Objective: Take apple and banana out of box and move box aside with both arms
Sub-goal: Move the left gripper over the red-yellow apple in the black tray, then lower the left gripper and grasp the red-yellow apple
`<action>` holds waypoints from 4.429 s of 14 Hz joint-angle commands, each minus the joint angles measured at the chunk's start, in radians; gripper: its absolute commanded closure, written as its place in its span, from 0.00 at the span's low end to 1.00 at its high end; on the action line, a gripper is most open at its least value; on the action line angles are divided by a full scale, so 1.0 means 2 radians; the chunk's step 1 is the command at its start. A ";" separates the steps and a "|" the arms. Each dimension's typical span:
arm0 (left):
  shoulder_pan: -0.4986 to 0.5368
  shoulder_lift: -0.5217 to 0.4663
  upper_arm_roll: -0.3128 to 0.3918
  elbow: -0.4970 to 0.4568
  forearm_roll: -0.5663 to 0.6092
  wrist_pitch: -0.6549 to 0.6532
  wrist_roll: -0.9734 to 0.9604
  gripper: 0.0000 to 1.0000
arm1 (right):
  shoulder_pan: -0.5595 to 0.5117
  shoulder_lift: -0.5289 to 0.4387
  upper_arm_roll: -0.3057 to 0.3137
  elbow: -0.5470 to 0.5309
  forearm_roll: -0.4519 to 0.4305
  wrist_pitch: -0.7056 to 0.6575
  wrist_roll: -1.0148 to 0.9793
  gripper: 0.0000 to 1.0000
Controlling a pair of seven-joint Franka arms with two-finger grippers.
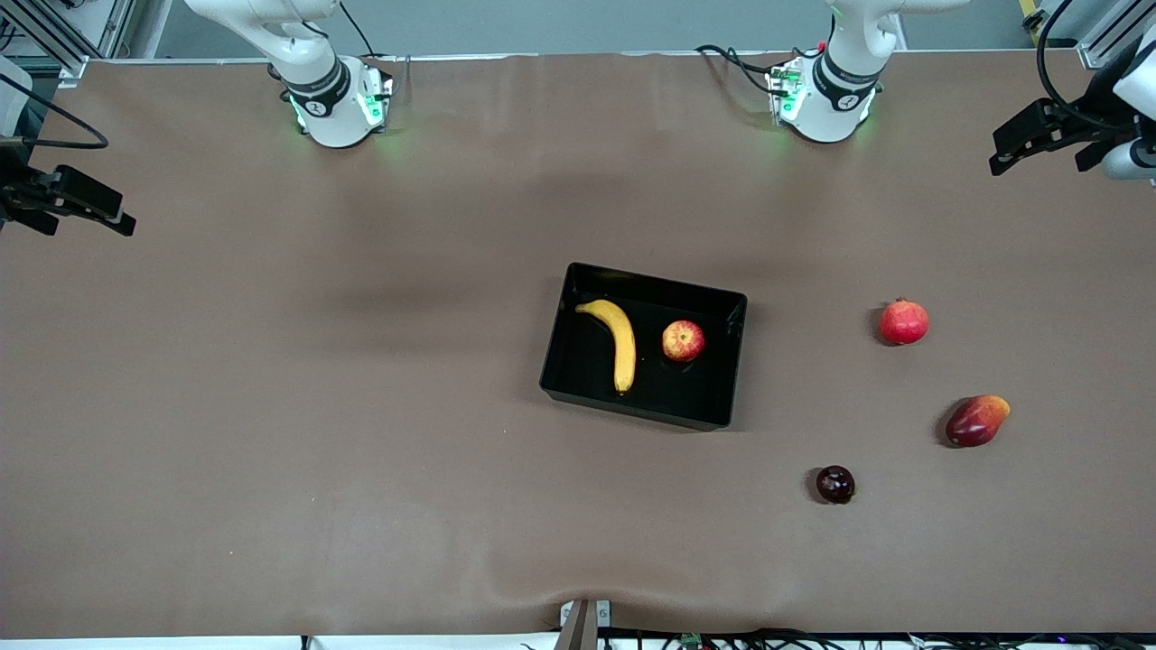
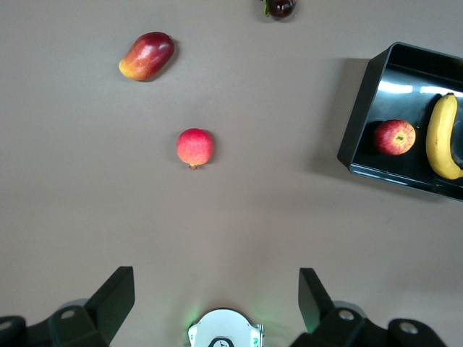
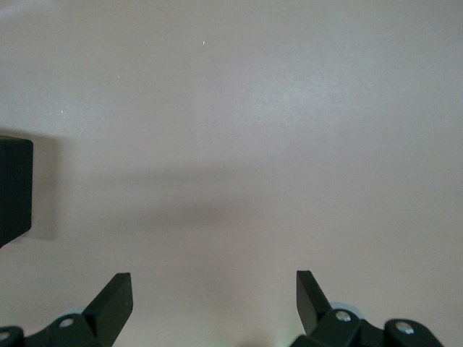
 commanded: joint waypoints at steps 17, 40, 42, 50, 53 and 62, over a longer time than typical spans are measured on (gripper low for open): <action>-0.005 0.094 -0.084 0.029 -0.002 -0.007 -0.077 0.00 | 0.019 -0.001 0.008 0.001 0.006 -0.003 -0.006 0.00; -0.086 0.289 -0.188 -0.033 0.053 0.272 -0.408 0.00 | 0.047 0.000 0.008 0.001 -0.041 -0.005 -0.007 0.00; -0.090 0.307 -0.188 -0.033 0.067 0.284 -0.430 0.00 | 0.047 0.002 0.008 0.001 -0.039 -0.006 -0.004 0.00; -0.097 0.367 -0.188 -0.033 0.103 0.349 -0.496 0.00 | 0.047 0.005 0.007 0.001 -0.037 -0.002 0.001 0.00; -0.100 0.387 -0.188 -0.033 0.120 0.364 -0.516 0.00 | 0.049 0.006 0.007 0.001 -0.037 -0.002 0.001 0.00; -0.104 0.420 -0.187 -0.033 0.143 0.387 -0.519 0.00 | 0.027 0.004 0.004 -0.002 -0.030 -0.008 -0.004 0.00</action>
